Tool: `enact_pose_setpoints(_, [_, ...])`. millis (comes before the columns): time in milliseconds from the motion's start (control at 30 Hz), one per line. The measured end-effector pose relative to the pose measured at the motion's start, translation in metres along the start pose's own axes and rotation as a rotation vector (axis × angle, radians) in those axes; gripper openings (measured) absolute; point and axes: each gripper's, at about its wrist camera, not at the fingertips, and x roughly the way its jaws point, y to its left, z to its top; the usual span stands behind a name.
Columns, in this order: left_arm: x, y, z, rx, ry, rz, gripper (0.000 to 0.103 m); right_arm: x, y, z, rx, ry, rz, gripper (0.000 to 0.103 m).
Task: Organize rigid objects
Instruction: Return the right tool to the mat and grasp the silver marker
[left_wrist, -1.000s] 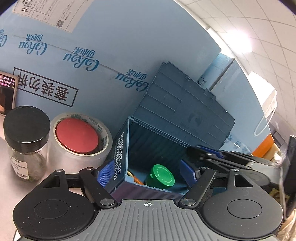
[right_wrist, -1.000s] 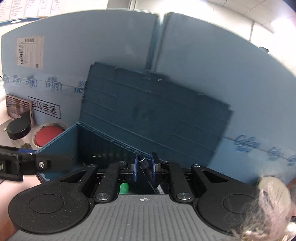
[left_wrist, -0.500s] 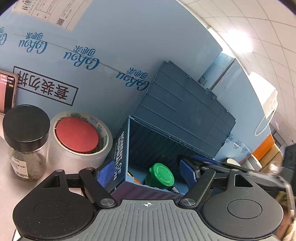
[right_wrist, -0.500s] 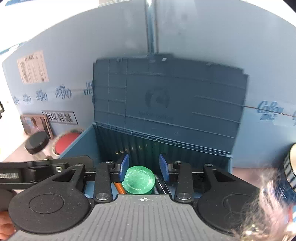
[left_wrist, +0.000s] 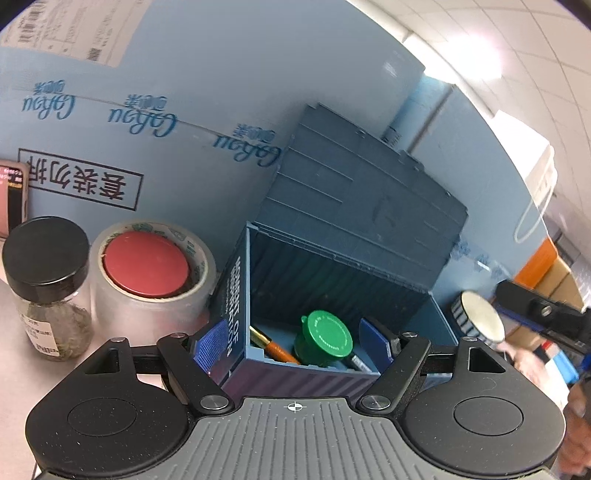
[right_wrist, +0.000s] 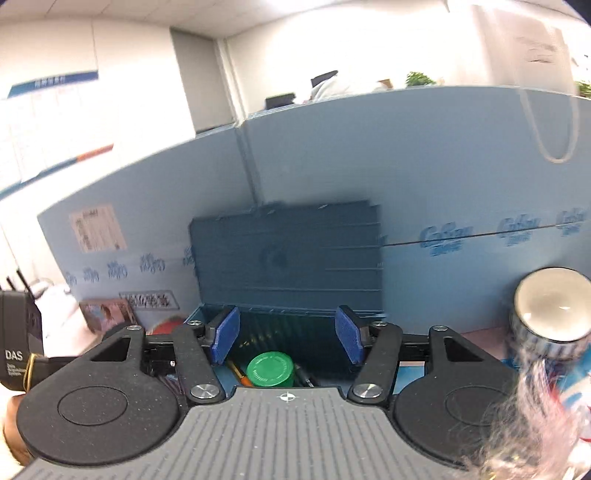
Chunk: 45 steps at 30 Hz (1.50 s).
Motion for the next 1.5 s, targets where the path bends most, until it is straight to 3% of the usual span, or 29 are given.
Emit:
enact_pose_setpoints(167, [-0.003, 0.0, 0.002, 0.008, -0.006, -0.005, 0.081, -0.031, -0.021, -0.004, 0.041, -0.053, -0.051, 0.06])
enact_pose_setpoints(300, [-0.024, 0.005, 0.006, -0.034, -0.104, 0.014, 0.084, -0.057, -0.037, -0.019, 0.045, -0.082, -0.12, 0.073])
enact_pose_setpoints(333, [-0.03, 0.005, 0.007, -0.047, -0.132, 0.016, 0.085, -0.064, -0.043, -0.023, 0.052, -0.084, -0.118, 0.08])
enact_pose_setpoints(433, [-0.046, -0.004, 0.009, -0.029, -0.186, 0.0, 0.087, -0.087, -0.067, -0.035, 0.131, -0.098, -0.093, 0.088])
enact_pose_setpoints(600, [-0.057, -0.041, 0.004, 0.079, -0.207, -0.13, 0.093, -0.118, -0.09, -0.055, 0.197, -0.11, -0.19, 0.09])
enact_pose_setpoints(833, [-0.049, -0.09, -0.016, 0.206, -0.128, -0.326, 0.094, -0.154, -0.1, -0.088, 0.179, -0.127, -0.32, 0.093])
enact_pose_setpoints(1133, [-0.016, -0.134, -0.051, 0.293, 0.094, -0.431, 0.099, -0.126, -0.131, -0.127, 0.261, 0.028, -0.381, 0.09])
enact_pose_setpoints(1267, [-0.014, -0.136, -0.056, 0.317, 0.11, -0.411, 0.099, -0.108, -0.139, -0.132, 0.253, 0.073, -0.4, 0.085])
enact_pose_setpoints(1367, [-0.013, -0.132, -0.055, 0.3, 0.106, -0.407, 0.1, -0.096, -0.135, -0.132, 0.202, 0.096, -0.468, 0.076])
enact_pose_setpoints(1500, [-0.013, -0.128, -0.051, 0.283, 0.102, -0.401, 0.1, -0.088, -0.135, -0.134, 0.178, 0.118, -0.489, 0.063])
